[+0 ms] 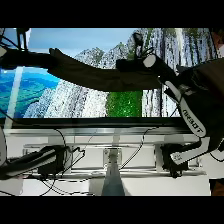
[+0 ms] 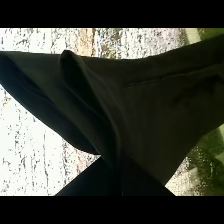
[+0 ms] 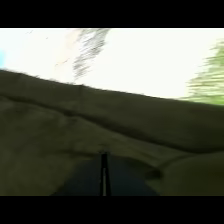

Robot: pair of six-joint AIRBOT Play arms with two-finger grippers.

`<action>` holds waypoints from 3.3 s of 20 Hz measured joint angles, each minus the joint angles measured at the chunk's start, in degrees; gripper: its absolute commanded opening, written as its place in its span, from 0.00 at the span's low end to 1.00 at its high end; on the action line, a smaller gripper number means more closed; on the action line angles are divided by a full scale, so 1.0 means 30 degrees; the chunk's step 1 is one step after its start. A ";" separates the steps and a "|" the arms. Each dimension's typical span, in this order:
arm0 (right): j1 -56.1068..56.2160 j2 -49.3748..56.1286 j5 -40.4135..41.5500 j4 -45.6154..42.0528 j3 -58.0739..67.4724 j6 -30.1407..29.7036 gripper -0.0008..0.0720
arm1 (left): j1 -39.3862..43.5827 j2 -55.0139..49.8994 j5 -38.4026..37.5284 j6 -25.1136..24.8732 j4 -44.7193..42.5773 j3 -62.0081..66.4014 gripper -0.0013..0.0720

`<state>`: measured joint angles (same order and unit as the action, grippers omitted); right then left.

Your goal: Fold the clothes and pants, and hang the long-sleeved shirts on hangers.

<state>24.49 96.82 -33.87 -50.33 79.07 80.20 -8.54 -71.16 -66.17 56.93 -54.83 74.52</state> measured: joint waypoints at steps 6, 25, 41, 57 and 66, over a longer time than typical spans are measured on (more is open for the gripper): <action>0.5231 0.4175 -0.0226 -0.0277 0.4517 0.1880 0.04 | 0.0073 0.2790 -0.0401 0.0401 0.1078 0.0044 0.04; -0.7366 0.1982 -1.3347 -1.1701 0.8495 0.2412 0.28 | 1.4236 -0.5967 1.2138 0.0029 0.8459 0.0044 0.99; -0.8131 0.3548 -1.1511 0.1559 0.0284 -0.3504 0.76 | 1.0608 -0.5617 1.1825 -0.0270 0.3643 0.0051 0.98; -0.7970 -0.3009 -0.9100 -0.3373 0.2331 0.0641 0.04 | 0.3381 -0.0357 0.3898 -0.0270 -0.6237 0.0051 0.98; -1.7136 -1.3056 -1.4120 -1.1912 0.3512 0.6251 0.04 | 0.3075 -0.0087 0.3752 -0.0270 -0.6630 0.0051 0.98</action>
<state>-26.92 57.65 -76.23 -86.06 89.60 98.96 0.69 -71.42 -54.92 56.12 -74.72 74.67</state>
